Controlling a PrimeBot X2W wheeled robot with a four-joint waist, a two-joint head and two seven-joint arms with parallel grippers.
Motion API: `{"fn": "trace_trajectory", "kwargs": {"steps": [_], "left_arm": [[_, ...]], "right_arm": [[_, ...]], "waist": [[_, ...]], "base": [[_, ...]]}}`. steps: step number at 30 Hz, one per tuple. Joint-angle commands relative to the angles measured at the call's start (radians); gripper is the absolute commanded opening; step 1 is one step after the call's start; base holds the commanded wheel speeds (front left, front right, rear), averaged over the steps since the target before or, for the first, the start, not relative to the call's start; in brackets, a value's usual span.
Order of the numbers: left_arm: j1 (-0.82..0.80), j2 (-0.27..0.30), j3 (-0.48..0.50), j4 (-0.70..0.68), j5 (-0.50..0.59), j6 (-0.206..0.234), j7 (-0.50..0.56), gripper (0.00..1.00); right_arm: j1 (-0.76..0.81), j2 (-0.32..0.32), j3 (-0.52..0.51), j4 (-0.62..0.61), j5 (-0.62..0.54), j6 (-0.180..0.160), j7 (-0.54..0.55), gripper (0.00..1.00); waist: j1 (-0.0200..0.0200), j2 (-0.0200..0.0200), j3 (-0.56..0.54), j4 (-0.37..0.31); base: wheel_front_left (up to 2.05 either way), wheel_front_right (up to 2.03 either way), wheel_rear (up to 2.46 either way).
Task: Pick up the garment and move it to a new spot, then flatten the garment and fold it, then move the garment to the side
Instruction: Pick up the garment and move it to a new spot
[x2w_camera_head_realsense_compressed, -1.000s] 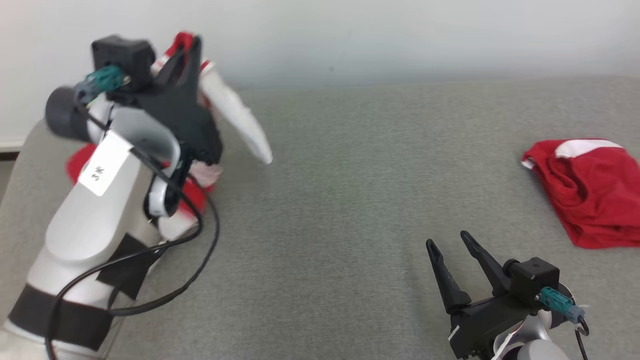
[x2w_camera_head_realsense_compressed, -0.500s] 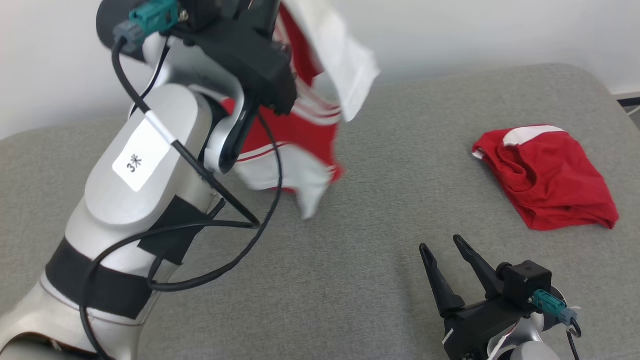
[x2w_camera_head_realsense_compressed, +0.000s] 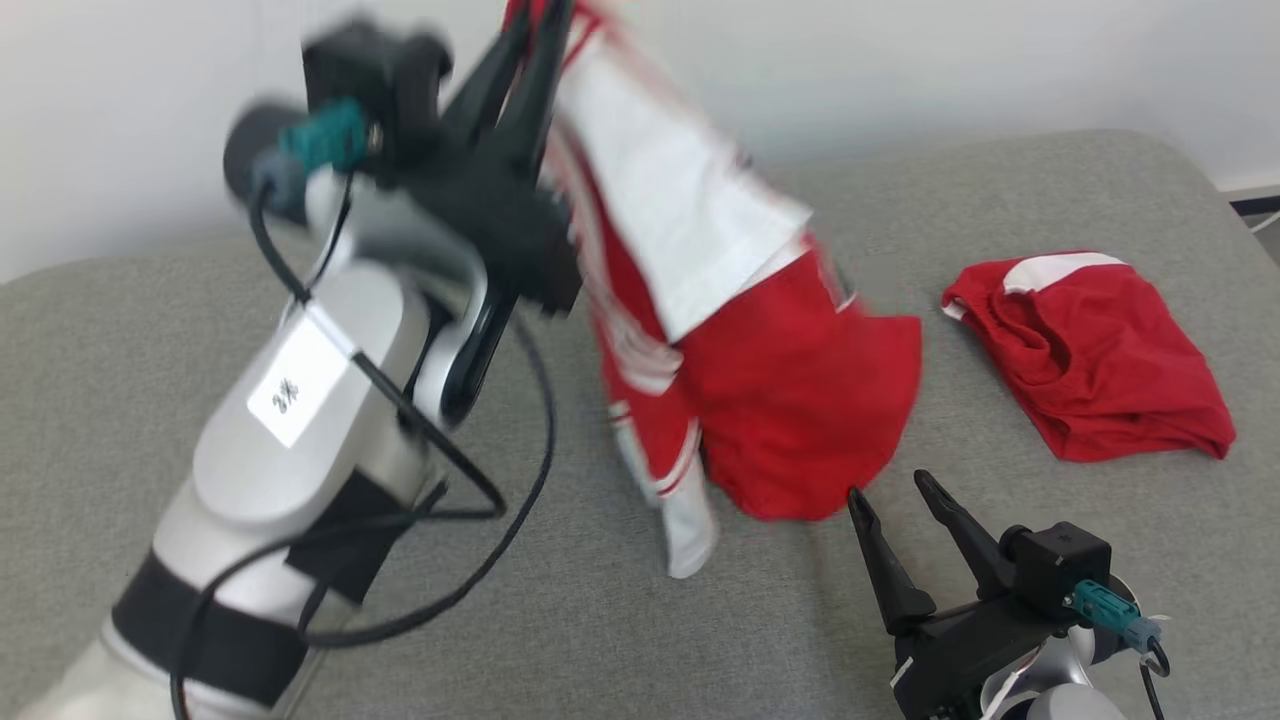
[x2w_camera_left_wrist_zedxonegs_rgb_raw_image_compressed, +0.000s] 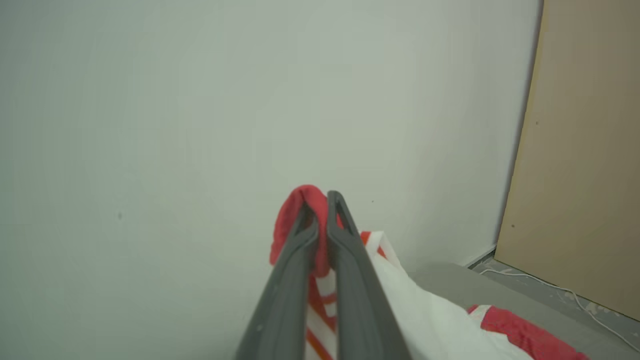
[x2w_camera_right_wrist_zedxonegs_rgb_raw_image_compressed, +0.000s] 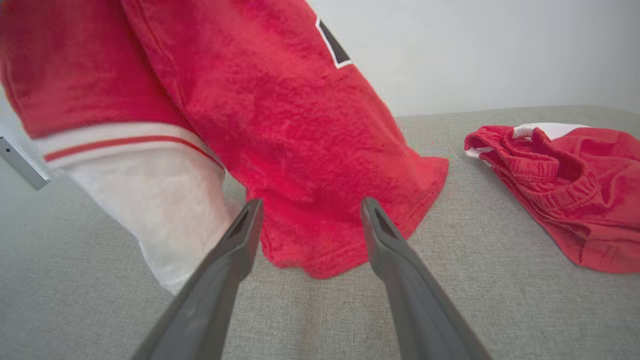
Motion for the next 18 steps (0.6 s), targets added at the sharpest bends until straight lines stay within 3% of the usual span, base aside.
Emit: {"fn": "trace_trajectory", "kwargs": {"steps": [1, 11, 18], "left_arm": [[0.041, 0.018, -0.004, 0.013, -0.013, 0.008, 0.001, 0.00], [0.225, 0.062, 0.011, 0.151, -0.059, 0.043, -0.011, 0.00], [0.260, 0.105, 0.032, 0.263, -0.064, 0.055, -0.056, 0.00]], "right_arm": [[0.007, -0.001, -0.002, -0.005, -0.009, -0.001, 0.002, 1.00], [0.000, -0.001, -0.001, -0.028, -0.023, -0.001, 0.022, 1.00], [-0.004, -0.001, -0.001, -0.039, -0.027, -0.001, 0.029, 1.00]], "waist": [[0.0000, 0.0000, 0.006, 0.009], [0.0000, 0.0000, 0.021, 0.044], [0.0000, 0.0000, 0.033, 0.048]], "base": [[0.00, 0.00, 0.00], [0.00, 0.00, 0.00], [0.00, 0.00, 0.00]]}}
